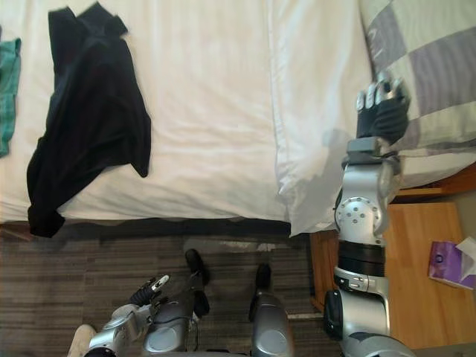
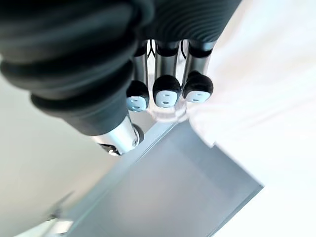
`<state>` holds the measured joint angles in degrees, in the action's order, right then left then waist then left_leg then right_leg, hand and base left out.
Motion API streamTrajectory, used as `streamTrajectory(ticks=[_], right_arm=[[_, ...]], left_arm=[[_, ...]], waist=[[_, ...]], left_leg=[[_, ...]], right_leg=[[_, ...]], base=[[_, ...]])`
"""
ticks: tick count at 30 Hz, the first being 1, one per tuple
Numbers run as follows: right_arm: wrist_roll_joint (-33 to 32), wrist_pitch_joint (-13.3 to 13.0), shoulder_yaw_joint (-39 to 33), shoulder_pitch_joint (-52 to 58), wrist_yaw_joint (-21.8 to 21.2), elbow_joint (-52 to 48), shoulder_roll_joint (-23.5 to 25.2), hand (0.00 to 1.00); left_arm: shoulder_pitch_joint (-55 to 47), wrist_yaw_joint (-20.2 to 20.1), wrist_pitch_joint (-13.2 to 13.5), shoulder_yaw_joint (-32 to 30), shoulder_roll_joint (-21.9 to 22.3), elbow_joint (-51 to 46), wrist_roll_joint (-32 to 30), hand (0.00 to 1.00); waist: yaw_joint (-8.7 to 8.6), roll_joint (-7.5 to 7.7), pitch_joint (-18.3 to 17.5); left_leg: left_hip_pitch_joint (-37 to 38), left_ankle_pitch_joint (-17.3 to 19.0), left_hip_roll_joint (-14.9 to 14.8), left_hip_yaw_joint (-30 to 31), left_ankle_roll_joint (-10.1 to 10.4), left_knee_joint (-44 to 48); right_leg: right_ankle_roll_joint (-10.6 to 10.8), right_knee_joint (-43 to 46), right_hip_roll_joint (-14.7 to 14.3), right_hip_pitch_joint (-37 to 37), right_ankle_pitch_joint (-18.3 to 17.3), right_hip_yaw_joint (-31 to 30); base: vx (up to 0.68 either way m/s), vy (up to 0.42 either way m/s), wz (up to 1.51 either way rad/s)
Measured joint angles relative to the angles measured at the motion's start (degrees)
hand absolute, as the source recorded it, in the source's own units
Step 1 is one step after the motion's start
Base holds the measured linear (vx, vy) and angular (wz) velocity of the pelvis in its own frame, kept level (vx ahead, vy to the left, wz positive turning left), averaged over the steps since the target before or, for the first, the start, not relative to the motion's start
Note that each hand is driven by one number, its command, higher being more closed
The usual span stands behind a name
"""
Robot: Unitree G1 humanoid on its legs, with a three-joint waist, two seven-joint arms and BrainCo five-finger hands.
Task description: Tidy the bed and pick cloth on bed and put in laundry
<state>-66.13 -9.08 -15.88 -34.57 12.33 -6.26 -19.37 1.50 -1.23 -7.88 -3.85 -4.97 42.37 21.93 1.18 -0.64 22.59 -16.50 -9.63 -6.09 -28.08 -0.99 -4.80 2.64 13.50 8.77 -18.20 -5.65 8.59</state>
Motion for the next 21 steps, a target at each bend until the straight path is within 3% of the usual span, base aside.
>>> streamTrajectory(ticks=[4,6,10,14,17,21], right_arm=[[-5.4,-5.16,0.12,-5.0,0.89,-4.91,-1.35,1.0],[-5.79,-6.4,0.16,-6.62,1.99,-5.47,-1.6,1.0],[-5.75,-6.72,2.3,-8.08,3.6,-3.38,-0.43,1.0],[-5.75,-8.0,3.67,-8.1,3.18,-2.21,3.39,1.0],[-5.92,-9.98,4.14,-8.39,0.2,1.77,5.46,1.0],[-9.22,-12.96,3.67,-8.4,-7.71,6.58,8.23,1.0]], left_arm=[[6.77,1.2,1.38,1.61,0.79,-2.18,2.29,0.0],[8.65,1.9,2.5,1.6,1.38,-2.92,2.97,0.0],[12.58,4.01,3.37,1.63,1.71,-3.0,6.24,0.0],[14.04,4.31,3.4,1.54,1.71,-4.11,7.36,0.0],[15.87,5.68,3.52,0.94,2.14,-4.04,9.04,0.0],[16.82,6.73,3.54,-1.34,3.94,-3.62,10.71,0.0]], waist=[[0.1,-0.61,5.54],[0.07,-1.04,6.83],[0.97,-2.09,7.96],[0.95,-2.12,8.0],[0.96,-2.19,8.25],[0.55,-2.15,8.26]], left_leg=[[-9.02,2.79,-2.04,2.21,-0.65,10.18],[-13.56,4.26,-3.0,3.42,-1.04,15.04],[-20.59,6.29,-4.76,4.35,-1.11,22.48],[-25.01,6.3,-5.15,5.19,-0.73,24.02],[-27.39,5.6,-5.95,5.39,-0.54,24.07],[-27.89,5.36,-6.79,5.15,-0.81,24.45]], right_leg=[[-0.71,7.11,0.89,-7.09,-2.44,0.96],[-1.31,11.2,1.36,-10.87,-3.99,1.51],[-2.33,18.94,1.79,-18.15,-6.86,1.27],[-3.04,22.59,1.97,-23.46,-8.33,1.42],[-3.16,23.21,1.56,-25.83,-8.36,1.61],[-3.46,22.87,1.21,-26.25,-8.08,1.51]], base=[[-0.04,-0.063,0.2],[-0.07,-0.079,0.23],[-0.06,-0.062,0.05],[-0.07,-0.064,0.06],[-0.04,-0.062,0.02],[0.0,-0.063,-0.04]])
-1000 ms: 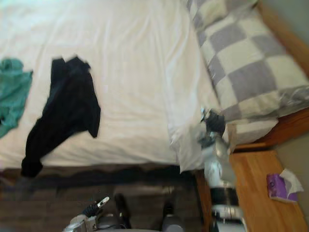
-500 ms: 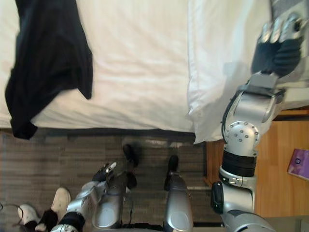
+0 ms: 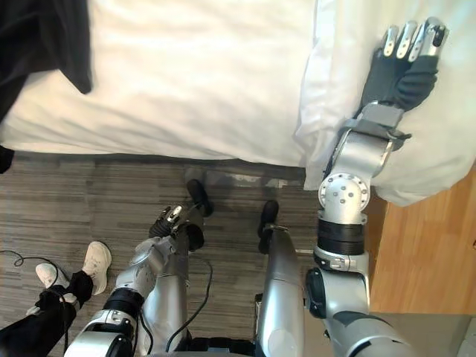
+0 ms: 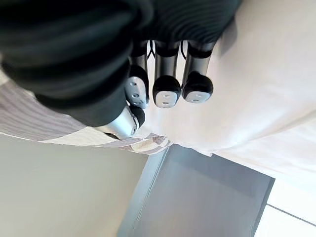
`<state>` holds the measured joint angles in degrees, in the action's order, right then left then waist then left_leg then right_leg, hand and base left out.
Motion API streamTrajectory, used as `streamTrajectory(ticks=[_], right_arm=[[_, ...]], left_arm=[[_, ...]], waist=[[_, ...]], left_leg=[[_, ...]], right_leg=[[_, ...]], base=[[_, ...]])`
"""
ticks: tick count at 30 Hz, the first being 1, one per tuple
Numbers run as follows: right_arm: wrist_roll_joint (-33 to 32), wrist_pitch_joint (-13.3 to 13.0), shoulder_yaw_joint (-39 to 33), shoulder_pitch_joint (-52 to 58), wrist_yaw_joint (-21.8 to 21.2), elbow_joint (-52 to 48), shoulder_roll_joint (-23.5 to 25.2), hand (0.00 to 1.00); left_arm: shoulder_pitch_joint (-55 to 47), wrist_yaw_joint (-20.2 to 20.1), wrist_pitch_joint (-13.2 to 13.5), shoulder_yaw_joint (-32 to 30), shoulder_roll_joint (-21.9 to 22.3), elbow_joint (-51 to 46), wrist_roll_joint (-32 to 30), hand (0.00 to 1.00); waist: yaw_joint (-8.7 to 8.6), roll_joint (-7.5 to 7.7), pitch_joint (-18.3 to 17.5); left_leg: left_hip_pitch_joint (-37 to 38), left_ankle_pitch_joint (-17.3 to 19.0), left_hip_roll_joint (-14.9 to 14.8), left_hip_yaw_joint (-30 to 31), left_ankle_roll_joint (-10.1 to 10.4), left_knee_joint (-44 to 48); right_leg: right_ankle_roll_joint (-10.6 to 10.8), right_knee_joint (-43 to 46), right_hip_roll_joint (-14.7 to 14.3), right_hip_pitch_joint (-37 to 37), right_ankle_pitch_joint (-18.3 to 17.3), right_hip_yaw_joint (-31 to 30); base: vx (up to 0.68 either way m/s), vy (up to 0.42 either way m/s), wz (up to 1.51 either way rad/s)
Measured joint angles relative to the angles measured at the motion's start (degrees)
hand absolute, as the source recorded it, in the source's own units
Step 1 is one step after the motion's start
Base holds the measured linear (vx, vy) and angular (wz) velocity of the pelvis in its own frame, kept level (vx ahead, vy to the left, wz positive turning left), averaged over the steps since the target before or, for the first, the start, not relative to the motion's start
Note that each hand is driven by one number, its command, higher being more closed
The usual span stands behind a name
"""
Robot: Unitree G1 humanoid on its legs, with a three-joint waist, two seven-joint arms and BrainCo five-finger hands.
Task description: Tidy the bed and pick cloth on bed and put in laundry
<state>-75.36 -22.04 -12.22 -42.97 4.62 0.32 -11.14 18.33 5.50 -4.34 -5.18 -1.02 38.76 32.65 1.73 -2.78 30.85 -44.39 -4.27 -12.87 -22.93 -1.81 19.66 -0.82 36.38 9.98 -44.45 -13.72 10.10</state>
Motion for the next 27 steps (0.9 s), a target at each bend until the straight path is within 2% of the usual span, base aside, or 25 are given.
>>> streamTrajectory(ticks=[4,6,9,12,14,16,18,22,23,24,25,27], right_arm=[[-3.23,-0.92,-0.56,0.14,-8.81,3.69,2.99,1.0],[-3.44,-0.93,-0.56,0.95,-13.26,5.99,4.55,1.0],[-4.98,-0.93,-0.53,5.32,-19.69,8.06,6.73,1.0],[-5.27,-1.0,-0.38,11.74,-23.43,9.19,8.85,1.0],[-6.58,-0.96,-0.45,16.61,-24.46,13.02,9.2,1.0],[-10.89,-0.33,-0.92,23.7,-24.17,23.31,9.64,1.0],[-12.77,0.62,-1.53,28.7,-24.19,26.58,11.35,1.0],[-10.98,3.57,-2.02,37.51,-23.68,26.76,12.44,1.0],[-8.24,4.72,-2.02,38.64,-22.86,27.58,12.24,1.0],[-4.97,6.14,-1.98,39.43,-22.17,29.16,12.23,0.0],[-3.47,6.81,-1.9,40.08,-21.98,29.98,12.32,0.0],[7.1,9.82,-1.77,43.02,-19.6,33.23,12.81,0.0]], left_arm=[[1.5,1.17,0.11,-1.95,0.73,2.36,0.1,0.0],[2.37,1.91,-0.11,-2.77,0.87,4.03,0.53,0.0],[2.86,2.77,-0.24,-4.16,1.95,4.95,1.01,0.0],[2.75,3.73,-0.24,-4.29,2.25,5.39,2.73,0.0],[2.71,3.7,-0.16,-4.51,2.25,5.38,2.75,0.0],[2.45,3.61,0.1,-4.49,2.6,5.26,2.78,0.0],[1.84,3.6,0.19,-4.51,2.48,5.24,2.82,0.0],[-0.04,3.27,0.18,-4.49,2.4,5.31,2.73,0.0],[-1.42,3.08,0.16,-4.46,2.37,5.33,2.55,0.0],[-3.09,2.85,0.06,-4.49,2.1,5.69,2.28,0.0],[-3.98,2.41,0.0,-4.49,2.11,6.06,2.14,0.0],[-7.18,0.74,-0.02,-4.51,2.27,7.71,1.05,0.0]], waist=[[-0.96,0.22,-0.07],[-1.06,1.22,-0.19],[-1.56,1.33,-0.26],[-1.67,2.19,-0.72],[-2.3,2.35,-0.8],[-2.11,2.46,-0.87],[-2.56,2.46,-0.88],[-3.97,2.63,-1.0],[-3.91,3.4,-1.83],[-3.91,4.25,-3.82],[-3.87,4.61,-5.21],[-3.5,5.68,-8.83]], left_leg=[[0.24,0.13,-0.48,-0.44,0.06,-0.18],[1.6,0.19,-0.69,-1.8,0.15,-1.05],[3.76,0.63,-0.71,-2.23,0.54,-1.57],[5.88,1.36,-0.87,-3.23,0.66,-1.54],[7.51,1.86,-0.88,-3.39,0.92,-1.53],[10.07,2.81,-0.91,-4.72,0.92,-1.5],[11.69,3.52,-0.87,-5.72,1.01,-1.42],[16.99,4.82,-1.22,-6.9,1.22,-1.6],[19.53,5.29,-1.3,-7.77,1.46,-2.01],[21.33,5.41,-1.23,-8.44,1.65,-3.02],[22.11,5.48,-1.17,-8.7,1.76,-3.71],[27.04,5.85,-0.44,-9.82,2.5,-6.94]], right_leg=[[0.17,-1.86,-0.82,0.71,0.9,-0.4],[0.26,-3.41,-1.35,1.41,1.78,-1.34],[0.45,-5.37,-1.61,4.0,2.26,-1.46],[0.58,-6.38,-1.83,6.03,2.39,-2.0],[0.77,-7.47,-1.94,8.1,2.6,-2.27],[1.01,-8.49,-2.1,10.29,2.77,-3.11],[1.28,-8.98,-2.34,11.45,2.97,-3.97],[1.76,-11.54,-2.52,17.35,3.51,-4.62],[1.98,-12.66,-2.7,19.68,3.65,-5.14],[2.14,-13.94,-2.84,21.33,3.95,-5.67],[2.18,-14.78,-2.92,22.21,4.15,-5.71],[2.53,-18.82,-2.98,27.46,4.96,-5.69]], base=[[0.02,-0.031,-0.11],[0.04,-0.026,-0.27],[0.05,-0.02,-0.11],[0.05,-0.022,-0.12],[0.07,-0.009,-0.11],[0.05,0.001,-0.21],[0.07,-0.003,-0.31],[0.08,0.012,-0.17],[0.06,0.019,-0.24],[0.06,0.019,-0.27],[0.07,0.006,-0.18],[0.1,0.013,-0.09]])
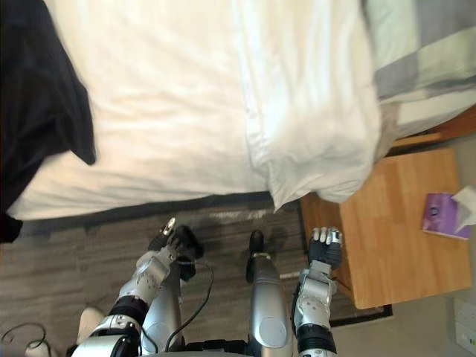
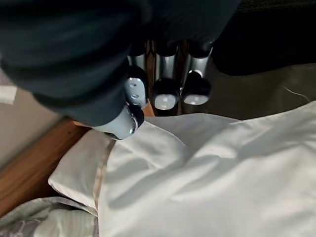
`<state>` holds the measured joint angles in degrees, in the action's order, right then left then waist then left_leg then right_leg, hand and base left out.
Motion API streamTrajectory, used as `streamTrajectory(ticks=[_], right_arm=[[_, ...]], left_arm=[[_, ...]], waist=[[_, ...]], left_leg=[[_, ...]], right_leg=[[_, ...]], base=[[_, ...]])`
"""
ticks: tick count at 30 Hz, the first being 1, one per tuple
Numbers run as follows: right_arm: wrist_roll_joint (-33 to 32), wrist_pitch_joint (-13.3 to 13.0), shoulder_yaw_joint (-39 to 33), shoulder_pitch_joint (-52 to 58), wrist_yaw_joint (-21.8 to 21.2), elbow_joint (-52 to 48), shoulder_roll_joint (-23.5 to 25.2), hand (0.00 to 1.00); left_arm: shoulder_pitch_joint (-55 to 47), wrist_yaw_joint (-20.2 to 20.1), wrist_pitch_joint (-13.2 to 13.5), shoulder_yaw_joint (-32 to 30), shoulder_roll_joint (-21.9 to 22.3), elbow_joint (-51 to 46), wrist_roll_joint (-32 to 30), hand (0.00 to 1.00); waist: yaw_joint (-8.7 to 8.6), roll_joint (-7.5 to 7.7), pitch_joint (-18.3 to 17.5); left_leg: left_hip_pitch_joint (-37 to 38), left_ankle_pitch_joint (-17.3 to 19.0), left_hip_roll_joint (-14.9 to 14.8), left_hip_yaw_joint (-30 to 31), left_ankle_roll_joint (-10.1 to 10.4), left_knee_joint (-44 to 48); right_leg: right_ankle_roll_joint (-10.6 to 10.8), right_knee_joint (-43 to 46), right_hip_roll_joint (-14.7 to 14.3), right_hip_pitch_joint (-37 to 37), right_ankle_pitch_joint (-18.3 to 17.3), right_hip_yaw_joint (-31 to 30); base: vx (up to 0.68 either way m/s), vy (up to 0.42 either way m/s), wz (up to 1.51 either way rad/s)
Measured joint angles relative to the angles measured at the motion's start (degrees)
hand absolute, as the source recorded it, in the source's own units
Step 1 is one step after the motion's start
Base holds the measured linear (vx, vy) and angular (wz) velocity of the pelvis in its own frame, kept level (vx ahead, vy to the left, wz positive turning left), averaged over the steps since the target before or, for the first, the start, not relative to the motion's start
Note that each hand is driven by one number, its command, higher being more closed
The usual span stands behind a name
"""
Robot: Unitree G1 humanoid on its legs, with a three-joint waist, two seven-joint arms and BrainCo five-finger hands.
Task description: Tidy the bed and pick cloth on bed and put in laundry
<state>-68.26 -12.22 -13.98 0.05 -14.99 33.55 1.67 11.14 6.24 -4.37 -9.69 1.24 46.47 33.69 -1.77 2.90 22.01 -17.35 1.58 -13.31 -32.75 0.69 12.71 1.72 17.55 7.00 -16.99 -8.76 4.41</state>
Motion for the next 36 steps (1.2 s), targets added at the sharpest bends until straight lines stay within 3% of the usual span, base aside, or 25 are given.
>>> streamTrajectory(ticks=[1,3,4,7,9,12,15,17,19,21,22,23,24,25,28,30,32,33,34,35,36], right_arm=[[3.39,0.58,0.11,0.91,0.89,0.8,0.16,0.0],[20.62,3.34,1.22,4.01,4.83,4.13,0.21,0.0],[36.14,5.76,1.48,5.43,7.23,7.08,0.08,0.0],[66.1,7.81,4.29,7.24,8.63,15.19,-0.78,0.0],[70.75,8.12,5.27,6.94,8.42,16.57,-1.69,0.0],[66.62,10.85,6.8,6.95,7.94,18.96,-2.07,0.0],[66.33,11.73,7.95,6.93,6.73,19.3,-2.68,0.0],[66.56,11.71,7.91,6.74,6.83,19.32,-2.76,0.0],[66.35,11.71,8.4,6.66,7.77,19.17,-3.38,0.0],[66.17,11.75,8.85,6.54,8.71,18.95,-4.02,0.0],[66.21,11.81,8.84,6.57,8.84,18.91,-4.2,0.0],[66.28,12.11,8.74,6.73,8.93,18.93,-4.6,0.0],[66.27,12.54,8.39,6.83,8.98,19.05,-4.44,0.0],[66.27,12.58,8.06,6.83,8.99,19.06,-4.59,0.0],[66.35,12.48,6.69,7.5,9.19,20.6,-6.65,0.0],[66.54,12.37,4.84,7.88,9.63,22.67,-7.15,0.0],[67.92,11.48,2.31,9.68,10.65,23.66,-6.74,0.0],[68.51,10.48,0.0,9.75,10.97,24.82,-4.43,0.0],[68.98,8.84,-1.03,9.95,10.8,24.89,-4.37,0.0],[69.43,8.04,-1.04,9.89,10.63,24.77,-4.53,0.0],[69.91,6.63,-0.44,10.05,10.36,24.8,-4.88,0.0]], left_arm=[[-0.91,-0.23,0.02,0.01,0.02,0.42,-0.73,0.0],[-3.92,-1.42,0.02,0.09,0.03,1.1,-2.07,0.0],[-5.36,-2.13,0.02,0.59,0.06,1.11,-3.55,0.0],[-8.76,-4.07,0.04,0.83,-0.42,1.57,-7.03,0.0],[-10.62,-5.12,0.07,1.32,-0.88,3.54,-10.22,0.0],[-13.26,-5.89,1.25,1.81,-2.82,6.37,-15.01,0.0],[-14.89,-5.78,2.95,1.77,-2.93,6.89,-19.17,0.0],[-14.89,-5.69,4.05,1.75,-2.96,6.93,-20.11,0.0],[-15.44,-4.57,6.99,1.76,-2.78,6.67,-21.21,0.0],[-15.73,-4.88,8.56,1.79,-2.82,6.59,-20.94,0.0],[-15.82,-5.23,8.82,1.8,-2.93,6.61,-20.99,0.0],[-16.26,-6.27,9.46,1.82,-3.76,6.53,-21.06,0.0],[-16.73,-7.16,9.96,1.71,-4.41,6.35,-21.2,0.0],[-17.0,-7.62,10.18,1.67,-4.72,5.98,-21.43,0.0],[-18.42,-8.4,10.97,1.7,-5.62,5.85,-21.84,0.0],[-18.72,-8.43,11.35,1.75,-5.46,5.96,-21.85,0.0],[-18.47,-8.64,11.22,1.98,-4.95,6.85,-22.12,0.0],[-18.17,-8.69,11.06,1.89,-6.76,7.27,-22.19,0.0],[-18.17,-8.99,10.29,1.87,-6.57,8.79,-21.96,0.0],[-18.01,-9.02,9.73,1.88,-6.51,8.97,-21.84,0.0],[-18.1,-9.69,8.95,2.5,-6.78,9.28,-21.9,0.0]], waist=[[0.08,0.2,-1.14],[0.53,0.66,-4.73],[1.12,0.76,-6.37],[1.28,0.6,-9.78],[1.34,0.71,-10.69],[1.77,0.78,-13.15],[2.26,-0.37,-13.87],[2.28,-0.38,-13.54],[2.2,-1.07,-13.4],[2.05,-1.48,-13.09],[1.98,-1.32,-13.05],[1.81,-0.12,-13.1],[1.74,0.49,-13.12],[1.9,0.75,-13.13],[1.3,0.61,-13.19],[1.3,-0.03,-13.53],[0.86,-0.83,-14.17],[0.49,1.46,-14.09],[0.73,0.69,-14.15],[1.21,0.08,-14.15],[1.6,-0.81,-14.03]], left_leg=[[1.07,0.06,0.36,-0.22,-0.04,-1.01],[5.2,-0.87,1.69,-2.43,0.58,-5.15],[7.49,-2.08,3.06,-2.6,0.91,-8.0],[12.16,-5.25,6.29,-0.04,0.6,-14.48],[16.07,-6.36,7.55,1.44,0.91,-17.75],[19.54,-6.35,8.32,2.52,1.13,-18.56],[22.11,-5.48,8.61,2.02,1.26,-18.17],[20.04,-2.23,7.62,2.67,1.13,-11.31],[15.81,2.46,4.4,4.2,0.86,-0.56],[16.0,3.01,4.27,4.45,0.5,-0.97],[16.23,2.83,4.61,4.33,0.67,-1.89],[16.36,2.52,5.51,3.55,1.64,-3.66],[15.31,3.63,4.52,3.55,-0.47,0.12],[15.01,4.3,3.35,3.63,-1.11,2.67],[13.25,4.75,-5.95,8.75,0.47,10.6],[13.32,4.2,-8.49,13.33,1.54,10.05],[14.35,6.95,-6.48,14.28,13.27,7.55],[13.66,8.5,-3.71,12.77,12.11,9.77],[13.98,9.81,-3.53,11.47,11.47,10.38],[14.74,10.04,-3.49,10.24,10.79,9.71],[17.3,9.53,-3.07,7.3,9.14,6.97]], right_leg=[[0.14,-1.0,0.11,1.1,0.13,0.07],[0.5,-4.17,0.85,4.83,0.64,0.65],[0.53,-5.22,1.41,6.73,0.63,1.17],[1.0,-7.8,2.6,11.74,0.54,4.27],[1.27,-9.09,2.93,15.91,0.4,6.14],[1.62,-9.74,3.15,20.35,0.18,7.83],[1.64,-9.9,3.3,23.07,0.16,7.83],[1.67,-10.0,3.99,23.6,0.14,7.82],[2.09,-9.29,4.01,23.53,-0.96,7.74],[2.21,-7.67,4.18,22.94,-1.92,7.42],[2.26,-7.21,4.44,22.7,-2.18,7.4],[1.87,-6.96,5.42,21.91,-2.57,7.11],[1.99,-6.9,6.52,21.31,-2.22,6.24],[2.08,-6.89,7.02,21.1,-2.02,5.43],[4.85,-6.51,9.23,19.1,-0.97,2.36],[7.53,-6.47,10.65,17.73,-0.29,0.85],[11.14,-7.36,13.46,17.59,2.3,0.06],[11.53,-8.62,16.56,17.12,7.7,-0.77],[8.84,-9.3,16.67,15.85,15.72,-0.66],[7.01,-9.58,16.47,15.01,20.07,-0.23],[1.49,-8.8,16.32,13.26,25.34,3.15]], base=[[0.16,0.026,-0.02],[0.17,0.021,0.08],[0.16,0.011,0.18],[0.15,0.008,0.41],[0.17,0.022,0.5],[0.11,0.013,0.34],[0.03,0.011,-0.06],[-0.05,0.017,-0.04],[-0.1,0.012,-0.06],[-0.14,0.041,0.03],[-0.21,0.099,0.07],[-0.14,0.105,-0.02],[-0.1,0.11,-0.15],[0.0,0.071,-0.29],[-0.02,0.247,-0.34],[0.05,0.498,-0.33],[0.14,0.566,-0.12],[0.11,0.697,-0.19],[0.06,0.588,-0.35],[0.04,0.619,-0.65],[0.05,0.572,-0.64]])
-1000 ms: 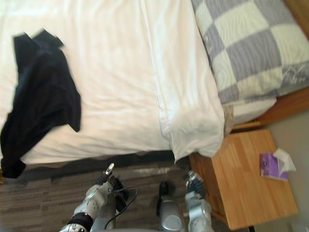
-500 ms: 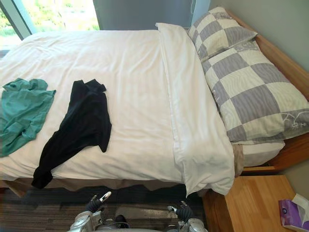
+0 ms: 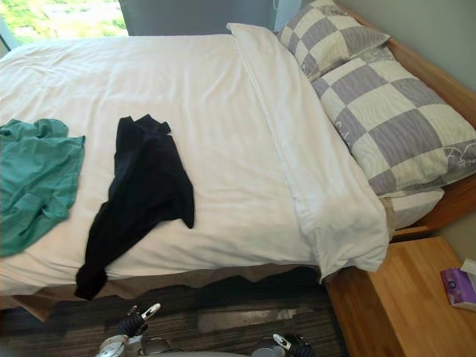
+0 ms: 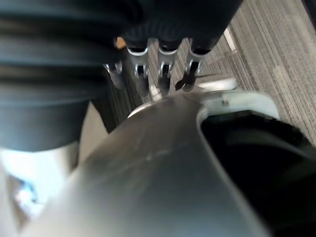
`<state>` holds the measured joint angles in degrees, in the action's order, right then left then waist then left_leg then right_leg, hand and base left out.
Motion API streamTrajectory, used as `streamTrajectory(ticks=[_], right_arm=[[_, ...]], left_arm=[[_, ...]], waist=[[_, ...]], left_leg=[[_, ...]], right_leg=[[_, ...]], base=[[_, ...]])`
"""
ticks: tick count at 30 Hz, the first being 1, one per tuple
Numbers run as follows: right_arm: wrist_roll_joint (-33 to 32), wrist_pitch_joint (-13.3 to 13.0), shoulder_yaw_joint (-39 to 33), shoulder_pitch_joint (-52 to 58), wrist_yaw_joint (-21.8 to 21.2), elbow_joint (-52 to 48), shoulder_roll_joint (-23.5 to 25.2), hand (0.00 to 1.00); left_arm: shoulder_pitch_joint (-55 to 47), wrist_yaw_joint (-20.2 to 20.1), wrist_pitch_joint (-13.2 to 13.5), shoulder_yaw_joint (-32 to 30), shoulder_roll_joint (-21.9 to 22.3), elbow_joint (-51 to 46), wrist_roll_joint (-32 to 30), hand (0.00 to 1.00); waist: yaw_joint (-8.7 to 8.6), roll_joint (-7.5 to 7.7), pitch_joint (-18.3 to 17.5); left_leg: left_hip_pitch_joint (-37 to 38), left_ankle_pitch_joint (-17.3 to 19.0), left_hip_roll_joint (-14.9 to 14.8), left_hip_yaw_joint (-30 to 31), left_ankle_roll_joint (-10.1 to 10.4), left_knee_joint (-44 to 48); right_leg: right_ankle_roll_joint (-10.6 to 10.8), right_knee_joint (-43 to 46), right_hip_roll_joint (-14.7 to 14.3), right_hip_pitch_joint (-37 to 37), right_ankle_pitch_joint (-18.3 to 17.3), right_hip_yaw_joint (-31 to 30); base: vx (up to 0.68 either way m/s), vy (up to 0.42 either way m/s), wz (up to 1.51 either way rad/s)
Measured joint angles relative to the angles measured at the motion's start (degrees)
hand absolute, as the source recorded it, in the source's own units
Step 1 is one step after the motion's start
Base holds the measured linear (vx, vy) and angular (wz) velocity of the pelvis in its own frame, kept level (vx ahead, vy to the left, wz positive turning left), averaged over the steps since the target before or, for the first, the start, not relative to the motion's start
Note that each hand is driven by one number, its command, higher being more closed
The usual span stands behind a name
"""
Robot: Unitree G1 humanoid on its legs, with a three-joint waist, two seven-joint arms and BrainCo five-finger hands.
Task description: Tidy the bed and pick cloth on bed and put in laundry
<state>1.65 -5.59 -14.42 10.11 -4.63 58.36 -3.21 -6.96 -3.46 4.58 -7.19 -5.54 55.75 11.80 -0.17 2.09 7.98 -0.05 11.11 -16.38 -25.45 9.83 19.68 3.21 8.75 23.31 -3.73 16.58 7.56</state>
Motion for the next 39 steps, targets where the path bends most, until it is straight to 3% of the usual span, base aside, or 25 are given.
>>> streamTrajectory(ticks=[1,2,3,4,6,7,10,13,14,16,21,24,26,29,31,32,34,35,36,37,38,39], right_arm=[[0.57,-1.55,1.77,0.02,-0.21,-0.05,-0.33,0.0],[0.89,-2.44,2.58,-0.02,-0.43,-0.1,-0.46,0.0],[1.36,-3.82,4.67,-0.09,-0.68,-0.16,-0.85,0.0],[2.04,-4.79,6.82,-0.2,-0.73,-0.81,-1.26,0.0],[1.8,-5.3,9.82,-0.18,-1.11,-1.83,-2.12,0.0],[1.35,-5.3,11.25,-0.41,-1.67,-2.08,-2.66,0.0],[-0.81,-5.48,14.0,-0.97,-3.79,-2.68,-4.43,0.0],[-2.15,-5.13,16.46,-1.56,-4.23,-2.0,-5.61,0.0],[-2.13,-5.04,17.39,-1.94,-4.24,-1.79,-5.96,0.0],[-2.22,-4.17,19.76,-4.21,-4.22,-1.14,-6.95,0.0],[-5.1,-2.29,19.86,-4.91,-2.7,-2.2,-8.04,0.0],[-7.17,-2.29,19.71,-3.36,-1.89,-4.13,-7.98,0.0],[-7.04,-2.28,19.03,-3.19,-2.02,-4.04,-7.72,0.0],[-6.48,-2.3,16.28,-3.08,-2.05,-3.84,-6.9,0.0],[-5.79,-2.88,14.78,-2.85,-2.42,-2.26,-6.93,0.0],[-5.77,-2.96,14.54,-2.88,-2.54,-1.72,-7.04,0.0],[-5.09,-4.15,12.67,-3.43,-2.54,0.86,-7.2,0.0],[-4.67,-4.68,12.31,-3.38,-2.57,1.31,-7.45,0.0],[-4.34,-5.37,12.24,-2.75,-2.59,1.61,-8.13,0.0],[-2.99,-6.19,11.25,-2.95,-2.07,3.08,-6.17,0.0],[-1.75,-6.25,11.0,-3.04,-1.38,3.55,-5.76,0.0],[-0.33,-6.79,11.5,-3.42,-1.87,3.63,-6.03,0.0]], left_arm=[[-0.04,-0.36,-0.23,1.05,-0.61,0.35,-0.58,0.0],[0.01,-0.4,-0.22,1.98,-0.99,0.57,-1.62,0.0],[0.26,-0.64,-0.32,4.32,-1.72,0.7,-2.75,0.0],[0.61,-1.25,-0.67,5.77,-1.92,0.74,-3.76,0.0],[1.57,-1.42,-2.24,8.03,-1.6,0.71,-4.03,0.0],[2.56,-1.31,-3.17,9.13,-1.71,0.69,-4.02,0.0],[3.47,-0.02,-4.55,10.84,-0.75,1.54,-3.86,0.0],[3.9,2.09,-4.69,11.66,0.1,1.7,-4.06,0.0],[3.92,2.49,-4.34,11.64,0.11,1.66,-4.18,0.0],[4.0,4.95,-1.78,11.65,0.18,-0.27,-6.77,0.0],[3.99,5.76,0.19,11.45,1.47,-2.85,-6.1,0.0],[3.62,3.89,0.11,10.38,1.73,-2.82,-3.5,0.0],[3.64,3.21,0.08,10.56,1.26,-2.53,-3.15,0.0],[3.6,1.53,0.06,10.54,0.9,-2.52,-2.26,0.0],[3.66,0.75,0.77,10.88,0.83,-2.68,-2.23,0.0],[3.62,0.73,0.99,11.27,0.85,-2.67,-2.21,0.0],[3.48,0.0,1.3,11.72,1.09,-2.48,-2.19,0.0],[3.34,-0.25,1.28,11.73,1.27,-2.17,-2.17,0.0],[3.0,-0.46,1.19,11.82,1.87,-1.3,-2.06,0.0],[4.16,-0.56,0.63,11.5,0.64,0.69,-1.29,0.0],[4.16,-0.57,0.42,11.5,-0.08,1.07,-0.02,0.0],[3.58,-0.63,-0.02,10.74,-0.96,2.5,1.85,0.0]], waist=[[-0.42,-0.01,-0.05],[-0.92,-0.04,-0.06],[-1.64,-0.07,-0.08],[-2.15,-0.07,-0.08],[-2.2,-0.05,-0.08],[-2.13,0.0,-0.12],[-2.51,-0.87,-0.43],[-2.45,-1.4,-0.48],[-2.37,-1.41,-0.34],[-2.2,-1.64,1.66],[-2.06,-2.77,3.43],[-2.13,-2.73,3.39],[-2.61,-1.71,3.51],[-2.88,-1.44,3.64],[-3.47,-1.27,3.57],[-3.42,-1.48,3.46],[-3.38,-2.07,3.13],[-3.44,-2.4,2.97],[-3.48,-3.79,2.14],[-3.09,-2.16,1.5],[-3.05,-2.54,1.38],[-2.53,-2.3,1.15]], left_leg=[[1.94,-1.09,0.9,-1.45,-1.61,-3.49],[2.84,-1.82,1.26,-2.07,-2.19,-5.43],[3.8,-3.43,2.19,-2.24,-3.14,-8.87],[4.17,-5.0,3.46,-2.08,-3.97,-11.69],[3.98,-6.56,5.88,-1.89,-5.07,-14.22],[3.96,-6.95,7.72,-2.15,-5.38,-15.0],[4.28,-8.29,10.12,-2.16,-5.47,-17.12],[4.97,-10.52,10.23,-1.85,-5.24,-19.67],[4.86,-10.41,9.93,-1.83,-5.15,-19.2],[0.89,-6.74,7.5,-1.06,-5.18,-9.43],[-5.28,-4.84,5.81,-1.09,-5.04,3.29],[-4.1,-4.86,7.32,-0.97,-5.08,1.01],[-2.85,-4.73,9.52,1.4,-5.91,-3.42],[-4.13,-2.96,5.49,2.38,-7.15,0.03],[-7.5,-4.32,0.25,6.96,-6.63,2.44],[-8.11,-4.58,-0.35,8.39,-6.52,2.58],[-7.56,-4.64,-1.11,12.97,-5.29,1.66],[-6.64,-4.85,-0.79,13.6,-3.84,0.53],[-4.91,-5.51,-0.36,13.47,-1.82,-2.02],[-3.49,-3.91,1.48,10.26,2.28,-3.08],[-2.74,-3.78,1.43,8.78,1.75,-4.92],[-0.17,-4.23,1.23,6.38,0.21,-7.98]], right_leg=[[-0.41,3.07,-1.29,-0.85,-3.64,4.09],[0.85,4.58,-2.72,-0.97,-6.43,5.41],[3.18,6.56,-6.39,-1.02,-11.36,6.11],[3.54,8.6,-10.66,-1.4,-15.41,5.39],[2.4,9.79,-15.95,-1.65,-20.78,4.14],[0.3,7.2,-17.41,-0.32,-23.34,4.36],[-0.32,-0.15,-16.95,2.5,-23.98,2.17],[-1.13,-2.04,-17.83,2.96,-23.17,1.92],[-1.19,-2.18,-18.05,3.04,-23.11,1.69],[-0.96,-2.11,-18.23,2.98,-23.64,0.99],[-0.32,5.25,-15.34,-1.11,-26.55,0.35],[0.13,6.98,-13.78,-0.96,-27.54,1.23],[0.02,7.29,-12.36,-1.21,-27.52,1.46],[0.43,7.8,-9.18,-0.59,-27.8,1.6],[3.33,9.97,-4.49,-0.63,-28.72,1.74],[4.51,10.47,-3.54,-0.67,-28.79,1.7],[9.71,10.63,0.31,-0.42,-27.85,-0.06],[10.31,9.48,0.74,0.19,-27.33,-0.66],[10.45,7.11,0.7,0.91,-25.43,-1.18],[8.78,3.46,3.05,2.06,-19.1,-1.42],[5.21,2.24,2.54,1.74,-15.81,0.14],[0.53,4.91,1.16,0.89,-14.12,6.57]], base=[[0.03,0.525,-0.5],[0.01,0.404,-0.11],[0.03,0.303,0.15],[0.04,0.256,0.2],[0.04,0.149,0.13],[0.0,0.094,-0.05],[-0.04,0.011,-0.07],[-0.07,-0.056,-0.03],[-0.09,-0.077,-0.1],[-0.12,-0.073,-0.11],[-0.08,0.067,-0.01],[-0.02,0.092,0.22],[-0.03,0.087,0.21],[0.01,0.103,0.21],[0.06,0.259,0.23],[0.1,0.439,0.06],[0.11,0.538,-0.18],[0.09,0.495,-0.38],[0.17,0.696,-0.5],[0.16,0.648,-0.59],[0.17,0.675,-0.79],[0.1,0.336,-0.7]])
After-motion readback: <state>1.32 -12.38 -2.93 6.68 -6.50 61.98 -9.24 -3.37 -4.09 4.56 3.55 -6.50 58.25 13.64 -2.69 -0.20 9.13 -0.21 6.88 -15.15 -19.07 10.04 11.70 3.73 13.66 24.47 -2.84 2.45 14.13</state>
